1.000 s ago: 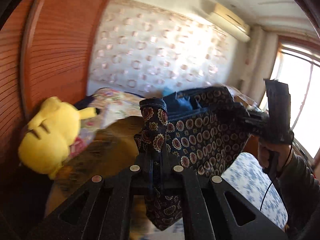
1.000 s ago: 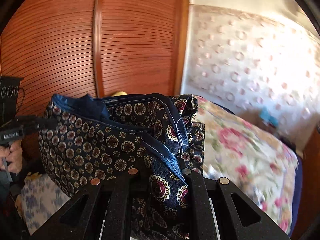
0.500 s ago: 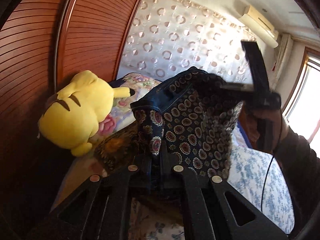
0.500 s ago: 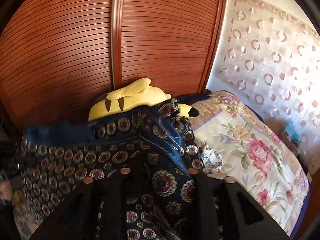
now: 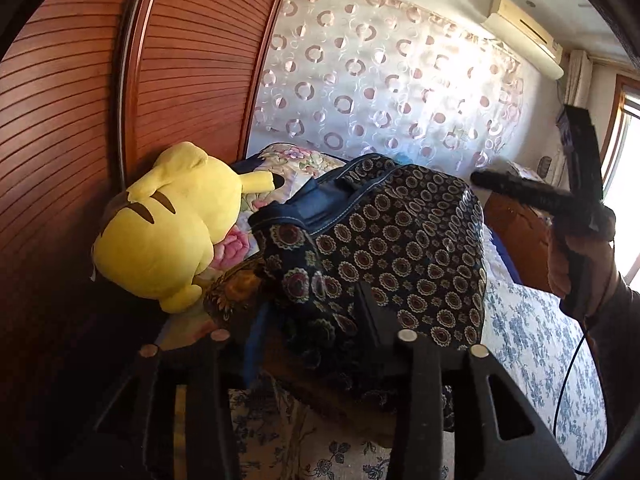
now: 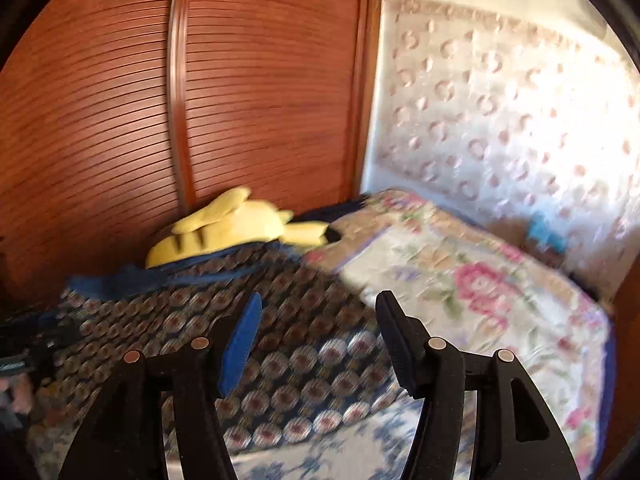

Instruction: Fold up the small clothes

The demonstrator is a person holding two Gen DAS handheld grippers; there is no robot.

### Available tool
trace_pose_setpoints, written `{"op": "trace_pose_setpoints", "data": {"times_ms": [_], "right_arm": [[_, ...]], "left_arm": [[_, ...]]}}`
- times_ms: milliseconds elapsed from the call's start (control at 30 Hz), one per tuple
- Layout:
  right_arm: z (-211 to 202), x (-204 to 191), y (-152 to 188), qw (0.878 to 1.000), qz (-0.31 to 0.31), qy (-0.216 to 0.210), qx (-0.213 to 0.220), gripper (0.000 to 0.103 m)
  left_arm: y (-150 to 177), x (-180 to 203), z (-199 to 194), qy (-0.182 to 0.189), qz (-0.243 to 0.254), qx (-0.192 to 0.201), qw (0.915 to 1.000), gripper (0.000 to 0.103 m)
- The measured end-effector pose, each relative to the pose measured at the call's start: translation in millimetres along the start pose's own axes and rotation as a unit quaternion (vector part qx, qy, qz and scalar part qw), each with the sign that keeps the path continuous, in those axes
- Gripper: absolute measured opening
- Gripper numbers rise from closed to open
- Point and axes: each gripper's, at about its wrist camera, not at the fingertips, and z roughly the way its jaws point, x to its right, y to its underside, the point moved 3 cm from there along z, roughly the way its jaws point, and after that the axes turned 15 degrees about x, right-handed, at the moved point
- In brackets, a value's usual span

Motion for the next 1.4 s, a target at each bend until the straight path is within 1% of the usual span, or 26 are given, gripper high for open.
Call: {"op": "trace_pose_setpoints", "data": {"times_ms": [67,100,133,233,333,433,500,533,633,733,900,1067,1133,1267,1333,1400], "right_arm": [[0,-4,5,1.000,-0.003,-0.007,-0.020,0.062],[5,-5,10,0.999,0.000,-0.011,-0.032,0.061],[11,-4,12,0.999,0.004,-0.014,-0.040,0.061],[24,-1,20,0.998,0.022,-0.020,-0.052,0.061],[40,2,21,0.998,0.028,-0.021,-0.053,0.062],[47,6,19,0.998,0.033,-0.023,-0.051,0.062],[45,7,17,0.999,0.035,-0.014,-0.040,0.062],[39,7,25,0.999,0.039,-0.013,-0.035,0.062],[10,2,29,0.999,0.039,0.000,-0.019,0.062],[-22,-7,31,0.999,0.037,0.013,-0.003,0.062],[-94,-21,44,0.998,0.045,0.033,0.025,0.062],[-165,-41,65,0.997,0.044,0.053,0.040,0.062],[-194,-48,74,0.995,0.047,0.069,0.046,0.062],[-249,-60,94,0.992,0.058,0.098,0.053,0.069],[-280,-64,106,0.989,0.066,0.122,0.059,0.073],[-304,-71,117,0.985,0.072,0.148,0.062,0.078]], "left_arm": [[-1,3,-2,0.003,0.004,-0.001,1.0000,0.058],[-2,4,-4,0.005,0.006,0.002,1.0000,0.071],[-4,6,-6,0.006,0.010,0.007,0.9999,0.080],[-8,11,-12,-0.002,0.027,0.014,0.9995,0.082],[-12,18,-19,0.001,0.038,0.017,0.9991,0.082],[-12,27,-26,0.005,0.048,0.018,0.9987,0.082],[-12,33,-29,0.004,0.052,0.018,0.9985,0.082],[-11,37,-31,0.005,0.056,0.017,0.9983,0.082],[-9,51,-35,0.004,0.072,0.015,0.9973,0.082],[-6,67,-41,0.017,0.082,0.016,0.9963,0.082],[2,98,-52,0.039,0.107,0.015,0.9934,0.082],[13,135,-63,0.060,0.123,0.011,0.9906,0.082],[19,150,-69,0.067,0.129,0.010,0.9894,0.082],[28,178,-81,0.083,0.141,0.014,0.9863,0.082],[31,192,-88,0.089,0.147,0.016,0.9850,0.082],[33,203,-94,0.092,0.151,0.019,0.9840,0.082]]}}
